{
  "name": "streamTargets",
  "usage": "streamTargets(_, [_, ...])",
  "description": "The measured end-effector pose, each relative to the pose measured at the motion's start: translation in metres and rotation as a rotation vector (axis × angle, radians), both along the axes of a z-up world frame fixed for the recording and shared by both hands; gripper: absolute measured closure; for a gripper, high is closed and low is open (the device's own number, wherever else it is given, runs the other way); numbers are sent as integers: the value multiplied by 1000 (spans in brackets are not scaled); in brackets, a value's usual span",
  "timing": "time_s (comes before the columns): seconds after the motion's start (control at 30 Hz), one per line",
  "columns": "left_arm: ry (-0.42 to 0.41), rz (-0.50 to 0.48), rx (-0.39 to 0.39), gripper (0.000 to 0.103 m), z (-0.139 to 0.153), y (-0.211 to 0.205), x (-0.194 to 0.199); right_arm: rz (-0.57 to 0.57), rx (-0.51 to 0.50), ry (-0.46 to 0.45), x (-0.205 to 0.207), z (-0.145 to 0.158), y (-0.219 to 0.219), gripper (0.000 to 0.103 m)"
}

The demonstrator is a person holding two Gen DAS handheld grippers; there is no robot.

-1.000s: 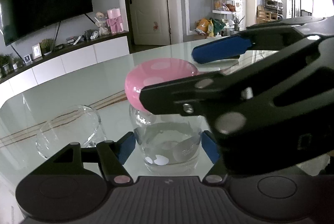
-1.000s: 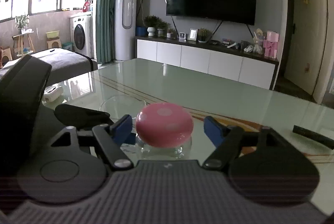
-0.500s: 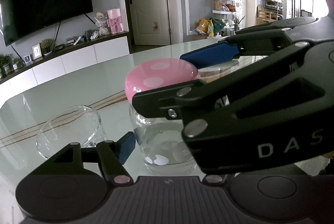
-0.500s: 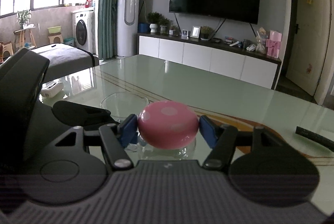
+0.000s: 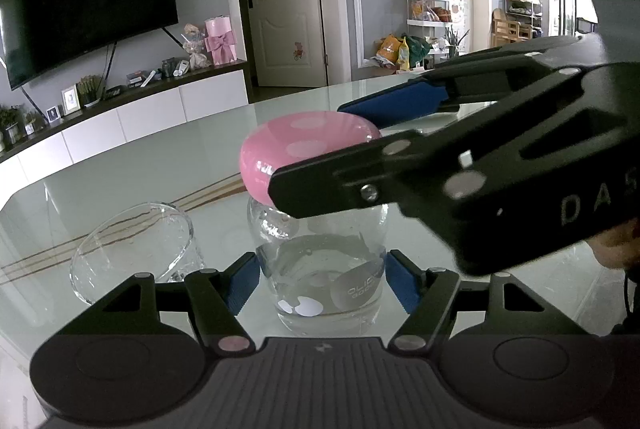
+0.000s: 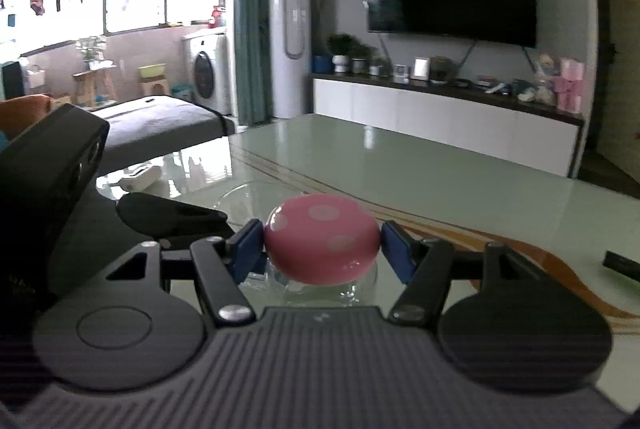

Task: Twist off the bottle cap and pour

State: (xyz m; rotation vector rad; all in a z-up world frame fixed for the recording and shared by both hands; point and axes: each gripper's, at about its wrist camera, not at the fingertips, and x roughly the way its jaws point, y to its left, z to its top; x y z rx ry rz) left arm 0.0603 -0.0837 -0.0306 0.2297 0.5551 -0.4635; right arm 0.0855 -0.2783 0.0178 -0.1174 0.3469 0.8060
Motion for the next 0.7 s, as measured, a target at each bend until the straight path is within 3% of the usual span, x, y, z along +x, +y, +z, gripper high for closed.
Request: streamTargets(0.7, [0,0,-1,31,1,0,-2,202,9,4,14,10,-23,38])
